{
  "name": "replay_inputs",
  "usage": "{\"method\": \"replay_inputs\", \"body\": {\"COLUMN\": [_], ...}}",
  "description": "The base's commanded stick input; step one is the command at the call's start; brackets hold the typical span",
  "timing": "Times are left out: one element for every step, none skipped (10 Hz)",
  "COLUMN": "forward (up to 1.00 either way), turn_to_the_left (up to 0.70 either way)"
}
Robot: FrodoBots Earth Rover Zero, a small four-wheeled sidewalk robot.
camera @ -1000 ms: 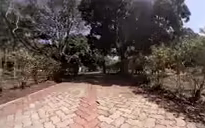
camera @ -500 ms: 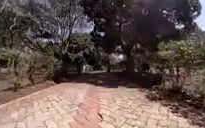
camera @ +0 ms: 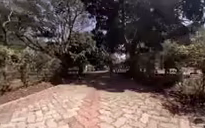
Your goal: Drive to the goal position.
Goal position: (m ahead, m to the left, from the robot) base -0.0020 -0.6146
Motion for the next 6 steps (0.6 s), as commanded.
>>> {"method": "replay_inputs", "body": {"forward": [1.0, 1.0, 1.0, 1.0, 1.0, 1.0], "turn_to_the_left": [0.0, 0.0, 0.0, 0.0, 0.0, 0.0]}}
